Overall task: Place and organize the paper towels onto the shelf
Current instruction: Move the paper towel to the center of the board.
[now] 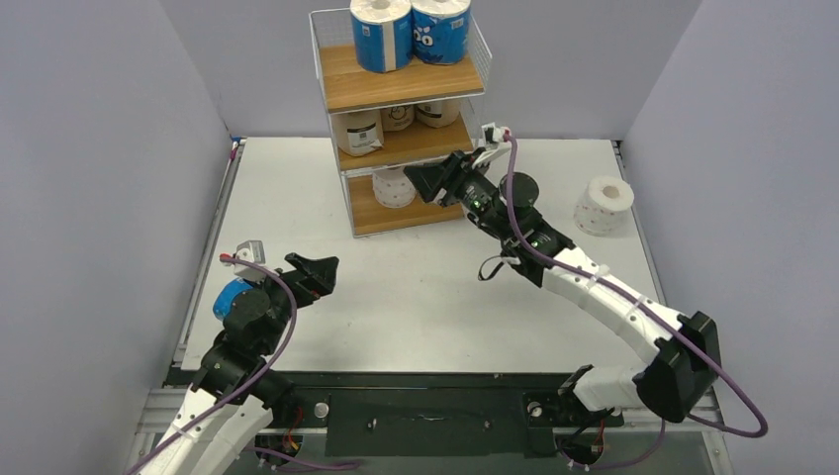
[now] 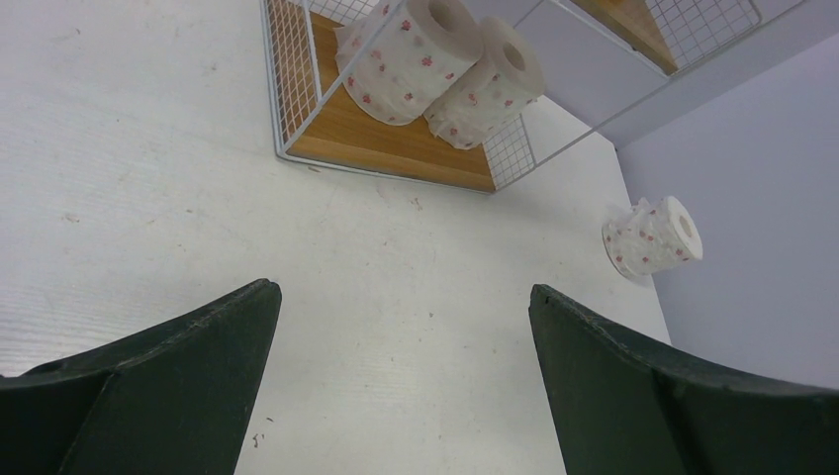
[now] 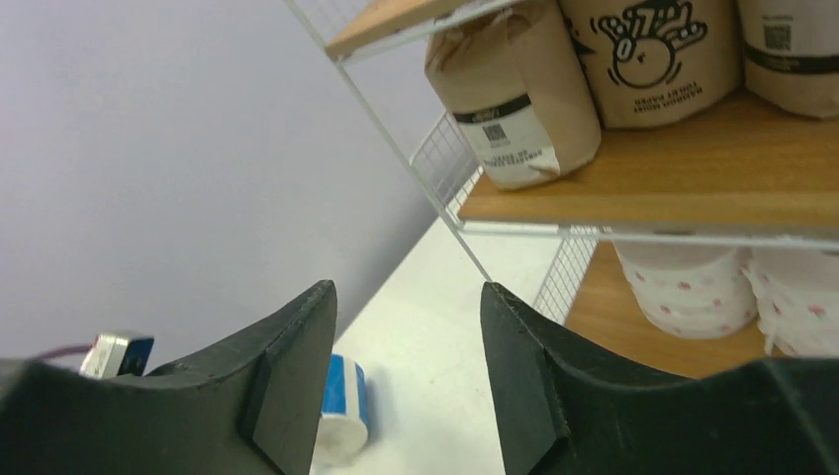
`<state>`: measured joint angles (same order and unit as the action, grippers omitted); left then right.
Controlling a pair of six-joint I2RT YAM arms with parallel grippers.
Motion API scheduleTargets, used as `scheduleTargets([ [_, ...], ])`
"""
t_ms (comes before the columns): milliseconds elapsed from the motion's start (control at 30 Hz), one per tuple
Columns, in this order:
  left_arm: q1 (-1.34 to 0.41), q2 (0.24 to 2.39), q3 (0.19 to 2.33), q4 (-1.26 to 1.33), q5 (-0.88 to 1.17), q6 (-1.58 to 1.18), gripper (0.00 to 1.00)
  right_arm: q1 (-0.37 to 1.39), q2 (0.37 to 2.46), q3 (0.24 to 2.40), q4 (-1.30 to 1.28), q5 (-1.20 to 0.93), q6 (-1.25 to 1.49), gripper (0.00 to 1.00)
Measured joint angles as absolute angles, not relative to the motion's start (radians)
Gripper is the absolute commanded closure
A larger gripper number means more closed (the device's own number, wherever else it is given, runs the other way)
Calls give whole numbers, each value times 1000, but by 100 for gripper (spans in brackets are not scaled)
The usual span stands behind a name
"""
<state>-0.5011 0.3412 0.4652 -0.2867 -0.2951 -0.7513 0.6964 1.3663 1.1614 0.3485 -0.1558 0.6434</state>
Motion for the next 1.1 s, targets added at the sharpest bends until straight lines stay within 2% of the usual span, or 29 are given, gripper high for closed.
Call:
scheduleTargets([
  [533,-501,342,487,-416,-382,-813,2,732,884,651,66,135,569,47],
  [700,-501,372,494,-460,-428,-858,2,714,894,536,69,169,614,48],
  [1100,-501,455,717,-870,-736,-1066,4,701,959,527,109,105,639,48],
])
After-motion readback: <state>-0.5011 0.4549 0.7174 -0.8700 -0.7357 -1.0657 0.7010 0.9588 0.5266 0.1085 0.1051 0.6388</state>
